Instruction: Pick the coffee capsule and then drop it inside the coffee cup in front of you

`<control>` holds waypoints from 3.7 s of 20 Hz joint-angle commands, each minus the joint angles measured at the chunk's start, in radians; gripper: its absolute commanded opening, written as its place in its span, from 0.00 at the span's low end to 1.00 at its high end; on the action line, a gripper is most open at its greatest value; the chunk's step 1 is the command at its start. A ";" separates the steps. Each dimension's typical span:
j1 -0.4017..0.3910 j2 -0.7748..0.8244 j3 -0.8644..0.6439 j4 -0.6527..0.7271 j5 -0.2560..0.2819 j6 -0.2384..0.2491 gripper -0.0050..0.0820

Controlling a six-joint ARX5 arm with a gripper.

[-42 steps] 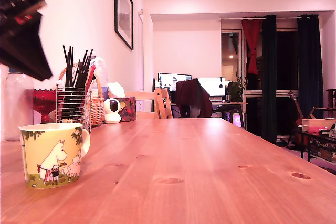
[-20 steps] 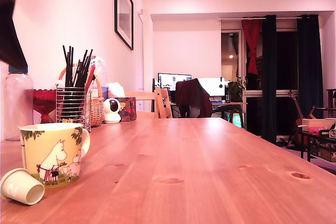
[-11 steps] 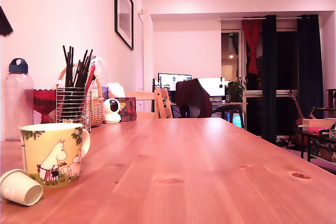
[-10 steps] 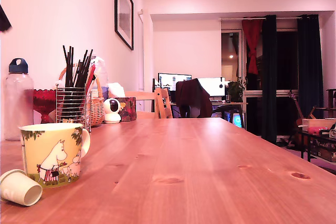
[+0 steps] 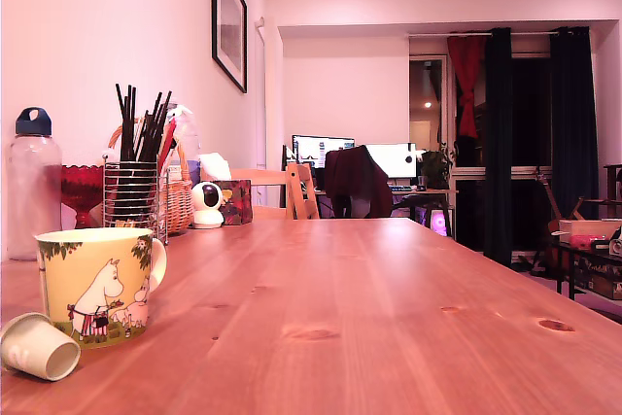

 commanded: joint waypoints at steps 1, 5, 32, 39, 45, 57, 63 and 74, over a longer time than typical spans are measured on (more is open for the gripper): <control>-0.010 -0.007 -0.004 -0.018 0.001 -0.017 0.04; -0.027 -0.003 -0.004 -0.054 0.024 -0.043 0.04; -0.037 0.146 -0.004 -0.059 -0.071 -0.078 0.88; -0.052 0.242 -0.004 -0.001 -0.115 -0.019 0.88; -0.084 0.349 -0.004 0.129 -0.192 0.036 0.88; -0.110 0.360 -0.092 0.278 -0.190 0.029 0.88; -0.112 0.362 -0.160 0.326 -0.175 0.003 0.87; -0.112 0.362 -0.305 0.532 -0.192 0.031 0.87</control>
